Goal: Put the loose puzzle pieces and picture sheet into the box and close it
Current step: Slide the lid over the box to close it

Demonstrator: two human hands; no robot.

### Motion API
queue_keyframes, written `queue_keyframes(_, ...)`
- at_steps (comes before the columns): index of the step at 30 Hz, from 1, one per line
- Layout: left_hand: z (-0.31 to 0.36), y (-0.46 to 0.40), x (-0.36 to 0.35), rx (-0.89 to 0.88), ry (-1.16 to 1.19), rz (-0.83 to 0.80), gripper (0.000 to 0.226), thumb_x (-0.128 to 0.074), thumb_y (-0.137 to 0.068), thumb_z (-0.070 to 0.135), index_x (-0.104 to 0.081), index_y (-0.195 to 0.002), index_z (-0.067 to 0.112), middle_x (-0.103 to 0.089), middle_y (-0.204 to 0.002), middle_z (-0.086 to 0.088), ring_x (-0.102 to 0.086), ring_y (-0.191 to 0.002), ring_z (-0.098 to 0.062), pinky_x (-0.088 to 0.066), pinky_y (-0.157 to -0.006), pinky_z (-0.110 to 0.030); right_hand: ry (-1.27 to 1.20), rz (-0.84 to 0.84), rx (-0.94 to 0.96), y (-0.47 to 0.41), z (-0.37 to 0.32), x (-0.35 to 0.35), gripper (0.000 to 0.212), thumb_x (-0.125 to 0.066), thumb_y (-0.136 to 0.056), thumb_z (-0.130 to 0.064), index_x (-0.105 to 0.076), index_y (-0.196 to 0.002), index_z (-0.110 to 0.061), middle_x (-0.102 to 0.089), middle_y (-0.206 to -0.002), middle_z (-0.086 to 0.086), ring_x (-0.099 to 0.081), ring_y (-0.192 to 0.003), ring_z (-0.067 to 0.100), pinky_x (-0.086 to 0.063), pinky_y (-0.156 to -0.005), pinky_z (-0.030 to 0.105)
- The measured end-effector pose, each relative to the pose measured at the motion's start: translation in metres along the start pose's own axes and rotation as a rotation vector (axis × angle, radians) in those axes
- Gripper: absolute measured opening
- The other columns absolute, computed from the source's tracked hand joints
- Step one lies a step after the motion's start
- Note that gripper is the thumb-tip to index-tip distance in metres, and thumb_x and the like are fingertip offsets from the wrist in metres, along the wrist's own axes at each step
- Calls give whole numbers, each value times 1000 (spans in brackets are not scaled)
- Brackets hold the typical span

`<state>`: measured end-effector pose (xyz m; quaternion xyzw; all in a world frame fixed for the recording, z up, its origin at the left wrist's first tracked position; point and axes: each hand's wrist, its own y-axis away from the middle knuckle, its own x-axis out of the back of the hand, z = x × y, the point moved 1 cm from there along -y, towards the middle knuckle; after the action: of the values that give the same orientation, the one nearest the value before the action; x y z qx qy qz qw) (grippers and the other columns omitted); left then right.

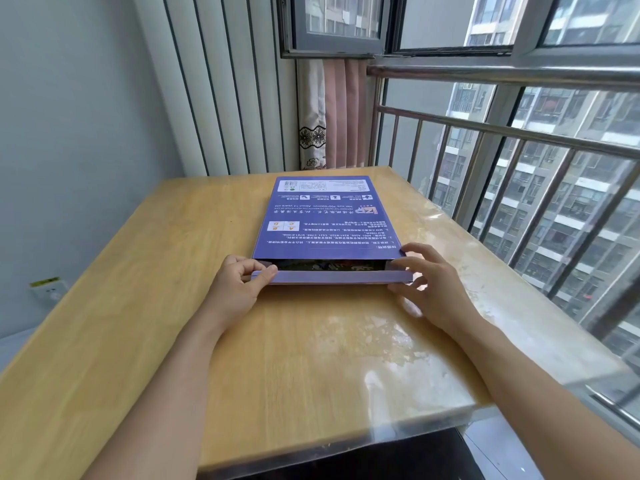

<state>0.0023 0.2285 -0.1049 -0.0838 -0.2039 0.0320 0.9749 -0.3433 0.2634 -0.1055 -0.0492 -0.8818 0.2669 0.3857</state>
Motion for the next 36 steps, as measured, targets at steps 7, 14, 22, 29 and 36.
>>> queue_keyframes(7, 5, 6, 3, -169, -66, 189, 13, -81, -80, 31, -69, -83, 31, -58, -99, 9, -62, -90, -7, -51, -80, -23, 66, 49, 71, -3, 4, -1, 34, -82, -82, -13, -73, -113, -21, -58, -127, -6, -65, -88, 19, -57, -73, 34)
queue_keyframes(14, 3, 5, 10, -224, -99, 140, 38, -92, -64, 22, -79, -100, 22, -56, -97, 7, -69, -88, -8, -53, -81, -16, 126, 105, 100, -3, 2, 0, 33, -81, -82, -12, -77, -114, -19, -68, -126, 1, -64, -72, 18, -59, -75, 39)
queue_keyframes(22, -1, 2, 11, -291, -110, 186, 32, -88, -72, 23, -79, -102, 22, -57, -96, 9, -71, -87, -13, -60, -81, -35, 93, 140, 128, -2, -1, 3, 32, -76, -87, -16, -75, -119, -15, -71, -120, 0, -70, -86, 16, -57, -82, 29)
queue_keyframes(29, -1, 2, 10, -290, -47, 184, 31, -88, -72, 20, -78, -100, 27, -60, -97, 11, -73, -81, -16, -60, -68, -32, 148, 115, 162, -3, 0, 1, 27, -67, -93, -18, -75, -119, -16, -66, -115, 1, -65, -90, 18, -52, -79, 31)
queue_keyframes(36, -2, 1, 7, -264, -70, 210, 16, -87, -74, 16, -77, -86, 19, -61, -95, 2, -72, -71, -20, -52, -51, -22, 184, 112, 182, -2, -4, 0, 29, -60, -95, -28, -77, -112, -11, -65, -117, 3, -62, -84, 19, -54, -73, 33)
